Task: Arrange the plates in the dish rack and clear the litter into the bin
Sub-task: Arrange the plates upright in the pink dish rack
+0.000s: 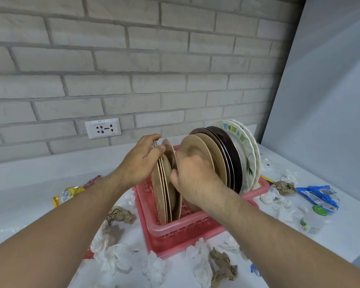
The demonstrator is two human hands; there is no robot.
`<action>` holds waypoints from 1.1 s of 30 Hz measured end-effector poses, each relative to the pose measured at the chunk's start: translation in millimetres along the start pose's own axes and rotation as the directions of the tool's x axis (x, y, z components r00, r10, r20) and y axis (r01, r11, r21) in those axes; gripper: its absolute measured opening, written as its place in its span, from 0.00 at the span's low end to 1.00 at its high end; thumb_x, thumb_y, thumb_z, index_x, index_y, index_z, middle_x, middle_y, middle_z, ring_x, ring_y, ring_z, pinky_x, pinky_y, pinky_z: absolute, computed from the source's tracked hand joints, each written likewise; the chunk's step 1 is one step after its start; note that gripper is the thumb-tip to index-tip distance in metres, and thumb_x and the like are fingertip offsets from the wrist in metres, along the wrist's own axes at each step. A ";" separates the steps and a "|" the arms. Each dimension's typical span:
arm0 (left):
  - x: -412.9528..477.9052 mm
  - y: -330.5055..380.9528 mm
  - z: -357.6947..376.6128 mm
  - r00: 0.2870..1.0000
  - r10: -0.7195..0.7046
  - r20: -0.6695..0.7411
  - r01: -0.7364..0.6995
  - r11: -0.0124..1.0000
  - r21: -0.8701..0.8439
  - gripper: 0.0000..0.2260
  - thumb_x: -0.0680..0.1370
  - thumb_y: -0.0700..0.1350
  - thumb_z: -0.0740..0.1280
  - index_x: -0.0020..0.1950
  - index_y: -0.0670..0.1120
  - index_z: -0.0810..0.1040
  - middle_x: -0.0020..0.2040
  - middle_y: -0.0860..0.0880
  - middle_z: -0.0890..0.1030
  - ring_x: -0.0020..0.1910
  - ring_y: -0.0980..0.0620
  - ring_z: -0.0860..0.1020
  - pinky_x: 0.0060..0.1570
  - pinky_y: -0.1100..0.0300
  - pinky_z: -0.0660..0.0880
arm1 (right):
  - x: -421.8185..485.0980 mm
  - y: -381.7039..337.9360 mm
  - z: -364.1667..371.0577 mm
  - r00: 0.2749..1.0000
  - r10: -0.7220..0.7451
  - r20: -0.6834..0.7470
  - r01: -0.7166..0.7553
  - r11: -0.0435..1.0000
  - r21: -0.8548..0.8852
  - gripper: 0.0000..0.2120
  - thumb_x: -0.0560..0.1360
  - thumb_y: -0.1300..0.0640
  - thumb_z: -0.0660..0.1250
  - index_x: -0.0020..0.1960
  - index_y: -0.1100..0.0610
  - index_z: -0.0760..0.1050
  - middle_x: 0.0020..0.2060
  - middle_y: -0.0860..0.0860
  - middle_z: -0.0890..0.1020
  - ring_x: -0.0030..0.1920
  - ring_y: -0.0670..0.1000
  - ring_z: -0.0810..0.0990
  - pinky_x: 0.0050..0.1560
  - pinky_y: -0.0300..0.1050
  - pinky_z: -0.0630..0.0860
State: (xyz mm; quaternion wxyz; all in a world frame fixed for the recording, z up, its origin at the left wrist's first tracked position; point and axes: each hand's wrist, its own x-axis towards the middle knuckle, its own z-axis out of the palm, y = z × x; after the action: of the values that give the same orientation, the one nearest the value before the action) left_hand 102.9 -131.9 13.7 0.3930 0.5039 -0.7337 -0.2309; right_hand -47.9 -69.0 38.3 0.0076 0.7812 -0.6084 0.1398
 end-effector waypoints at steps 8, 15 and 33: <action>-2.7 4.2 3.4 0.999 -0.023 -0.037 0.024 0.999 0.030 0.16 0.81 0.53 0.57 0.68 0.50 0.68 0.54 0.39 0.79 0.48 0.63 0.74 0.46 0.70 0.65 | 23.5 11.5 -52.4 0.984 0.062 -0.168 -0.067 0.997 -0.026 0.06 0.79 0.58 0.60 0.54 0.59 0.68 0.39 0.52 0.72 0.40 0.54 0.73 0.36 0.46 0.69; -4.4 9.1 4.6 0.999 -0.030 -0.026 0.030 0.999 -0.015 0.17 0.81 0.53 0.57 0.69 0.50 0.67 0.47 0.67 0.72 0.51 0.66 0.71 0.54 0.63 0.64 | 23.8 17.7 -64.0 0.972 0.099 -0.213 -0.118 0.990 -0.077 0.04 0.78 0.63 0.59 0.53 0.59 0.67 0.33 0.51 0.67 0.38 0.53 0.74 0.32 0.45 0.69; -6.1 1.1 0.0 0.999 -0.027 -0.017 0.027 1.000 -0.011 0.18 0.81 0.55 0.56 0.70 0.52 0.67 0.50 0.49 0.75 0.47 0.69 0.71 0.54 0.62 0.65 | 8.6 26.0 -21.3 0.980 0.193 0.050 -0.195 0.980 0.041 0.27 0.76 0.65 0.63 0.73 0.56 0.60 0.38 0.51 0.72 0.32 0.49 0.71 0.25 0.40 0.64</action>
State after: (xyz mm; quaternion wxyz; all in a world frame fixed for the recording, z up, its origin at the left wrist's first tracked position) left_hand 103.4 -125.9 12.5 0.3988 0.5139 -0.7220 -0.2356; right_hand -75.3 -80.1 56.6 -0.0380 0.7212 -0.6782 0.1358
